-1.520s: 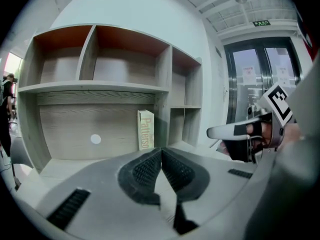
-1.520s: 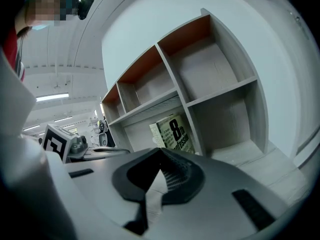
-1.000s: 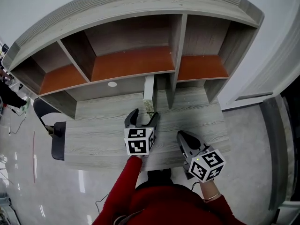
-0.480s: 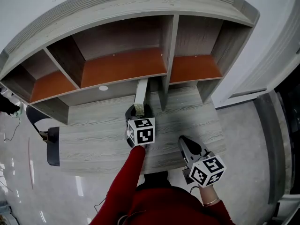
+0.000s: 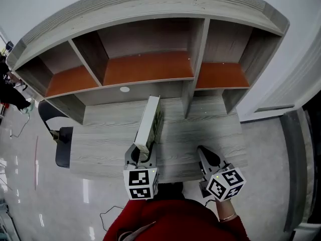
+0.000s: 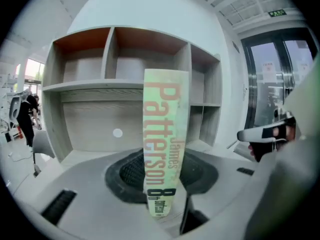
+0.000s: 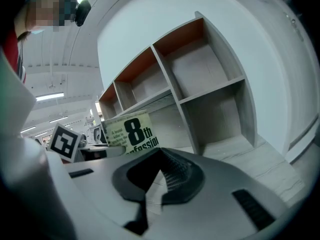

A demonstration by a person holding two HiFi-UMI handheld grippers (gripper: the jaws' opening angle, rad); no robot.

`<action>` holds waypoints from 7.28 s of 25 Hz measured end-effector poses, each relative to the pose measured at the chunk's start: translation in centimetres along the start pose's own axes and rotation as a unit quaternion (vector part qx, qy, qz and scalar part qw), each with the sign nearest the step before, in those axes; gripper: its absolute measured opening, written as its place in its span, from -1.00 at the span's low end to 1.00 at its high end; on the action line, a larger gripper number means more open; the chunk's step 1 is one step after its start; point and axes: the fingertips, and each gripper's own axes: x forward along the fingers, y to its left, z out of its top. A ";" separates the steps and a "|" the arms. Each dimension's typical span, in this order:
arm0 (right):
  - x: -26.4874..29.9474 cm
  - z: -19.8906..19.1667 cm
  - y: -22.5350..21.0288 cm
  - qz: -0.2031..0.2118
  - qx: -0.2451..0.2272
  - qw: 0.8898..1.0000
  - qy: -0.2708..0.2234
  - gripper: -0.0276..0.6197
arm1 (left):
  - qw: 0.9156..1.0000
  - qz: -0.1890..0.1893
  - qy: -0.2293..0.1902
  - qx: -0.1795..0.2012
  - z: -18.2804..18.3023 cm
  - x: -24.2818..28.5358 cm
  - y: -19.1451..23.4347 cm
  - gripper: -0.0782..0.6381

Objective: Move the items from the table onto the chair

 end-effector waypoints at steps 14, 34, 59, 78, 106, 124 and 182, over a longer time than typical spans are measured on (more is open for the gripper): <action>4.3 -2.6 10.0 0.164 -0.018 0.985 0.044 -0.88 | 0.986 0.155 -0.036 -0.043 -1.3 -13.5 8.4 -0.32; 16.3 -12.4 43.0 0.314 -0.103 0.938 0.105 -0.88 | 0.956 0.273 -0.062 -0.092 -10.8 -33.0 32.6 -0.32; 34.6 -15.5 58.5 0.387 -0.106 0.902 0.162 -0.88 | 0.939 0.325 -0.037 -0.108 -10.8 -31.2 53.5 -0.32; 43.7 -14.4 56.9 0.130 -0.085 0.985 0.082 -0.88 | 0.988 0.136 -0.027 -0.062 -12.2 -21.1 66.6 -0.32; 48.9 -23.3 51.9 -0.033 -0.051 0.998 0.001 -0.88 | 0.993 0.093 0.050 -0.051 -27.4 -3.1 68.9 -0.32; 49.0 -28.1 50.6 -0.019 -0.018 0.998 0.051 -0.88 | 0.981 0.144 0.112 -0.065 -39.1 -1.0 69.6 -0.32; 39.2 -11.5 59.4 0.064 -0.103 0.991 -0.062 -0.88 | 0.978 -0.164 -0.125 -0.020 -6.4 -19.8 61.8 -0.76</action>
